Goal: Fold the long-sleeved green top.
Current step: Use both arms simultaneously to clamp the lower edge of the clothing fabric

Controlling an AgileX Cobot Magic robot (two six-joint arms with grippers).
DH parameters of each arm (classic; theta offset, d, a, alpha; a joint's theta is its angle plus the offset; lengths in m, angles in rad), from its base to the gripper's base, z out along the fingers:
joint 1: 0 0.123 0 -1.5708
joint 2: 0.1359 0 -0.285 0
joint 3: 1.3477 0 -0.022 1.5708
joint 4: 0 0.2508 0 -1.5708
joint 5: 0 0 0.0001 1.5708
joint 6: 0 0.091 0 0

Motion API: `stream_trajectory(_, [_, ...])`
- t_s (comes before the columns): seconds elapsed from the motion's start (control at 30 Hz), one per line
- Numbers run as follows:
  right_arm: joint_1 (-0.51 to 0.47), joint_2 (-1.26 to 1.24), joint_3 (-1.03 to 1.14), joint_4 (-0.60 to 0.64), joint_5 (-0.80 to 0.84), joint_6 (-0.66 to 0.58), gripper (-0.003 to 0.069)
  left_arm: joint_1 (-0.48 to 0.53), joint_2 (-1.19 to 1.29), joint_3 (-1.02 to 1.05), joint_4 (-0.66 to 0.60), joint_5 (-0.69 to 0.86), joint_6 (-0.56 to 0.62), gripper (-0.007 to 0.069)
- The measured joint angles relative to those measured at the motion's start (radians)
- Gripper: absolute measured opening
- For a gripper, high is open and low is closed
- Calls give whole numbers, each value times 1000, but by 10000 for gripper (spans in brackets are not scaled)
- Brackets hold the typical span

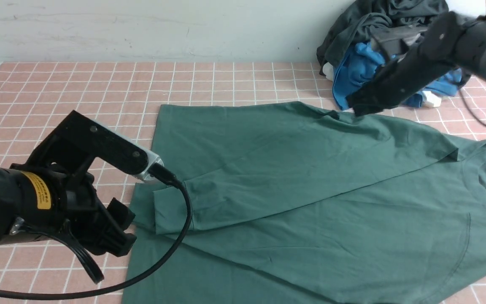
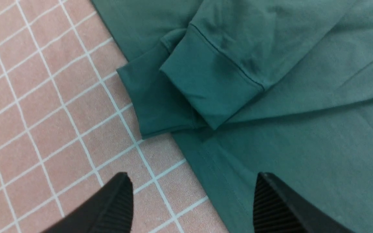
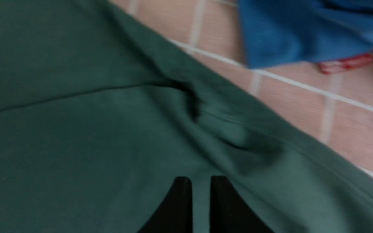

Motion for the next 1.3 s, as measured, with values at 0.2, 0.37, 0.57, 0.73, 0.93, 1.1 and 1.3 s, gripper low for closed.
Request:
stream_trajectory(0.2, [12, 114, 0, 19, -223, -119, -10, -63, -74, 0, 2, 25, 70, 462])
stream_trajectory(0.37, [-8, 137, -20, -53, -388, 17, -5, -186, -171, 0, -22, 114, 184, 462])
stream_trajectory(0.57, [-19, 121, -131, -57, -280, 114, 41, -228, -137, 0, -24, 311, 210, 462])
stream_trajectory(0.73, [-18, 39, -199, 15, -75, 115, 60, -228, -74, 0, -19, 375, 90, 462])
stream_trajectory(0.93, [9, -83, -219, 139, 191, 90, 73, -226, -25, 0, 65, 326, -217, 460])
stream_trajectory(1.1, [101, -101, -218, 138, 333, 85, 90, -93, 24, -28, 187, 58, -604, 388])
stream_trajectory(1.3, [152, -170, -184, 47, 374, 75, 95, 98, 211, -138, -70, 33, -349, 215])
